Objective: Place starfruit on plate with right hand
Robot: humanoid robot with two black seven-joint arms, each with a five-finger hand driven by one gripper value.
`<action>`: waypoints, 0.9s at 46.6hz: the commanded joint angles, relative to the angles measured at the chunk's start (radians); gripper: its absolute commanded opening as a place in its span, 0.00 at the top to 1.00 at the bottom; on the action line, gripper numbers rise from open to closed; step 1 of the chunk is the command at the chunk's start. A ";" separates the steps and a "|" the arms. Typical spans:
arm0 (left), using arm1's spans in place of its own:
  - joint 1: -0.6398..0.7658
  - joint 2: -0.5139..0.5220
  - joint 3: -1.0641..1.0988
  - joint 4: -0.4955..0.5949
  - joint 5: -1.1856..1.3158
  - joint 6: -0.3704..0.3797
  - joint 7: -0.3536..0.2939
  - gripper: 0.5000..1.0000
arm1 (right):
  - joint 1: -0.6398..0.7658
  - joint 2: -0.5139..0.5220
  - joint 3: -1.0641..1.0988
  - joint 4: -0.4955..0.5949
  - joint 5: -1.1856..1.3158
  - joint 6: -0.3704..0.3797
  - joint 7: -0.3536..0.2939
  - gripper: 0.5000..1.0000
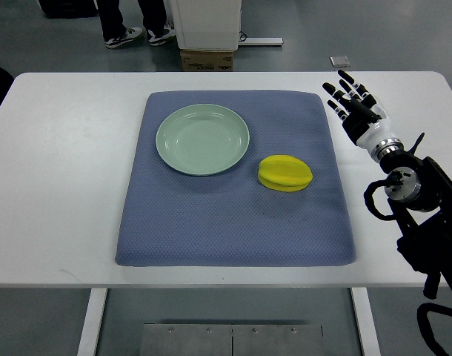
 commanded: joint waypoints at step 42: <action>0.000 0.000 0.000 0.002 0.001 0.002 0.000 0.00 | 0.018 -0.003 0.000 -0.027 0.015 0.002 0.002 0.00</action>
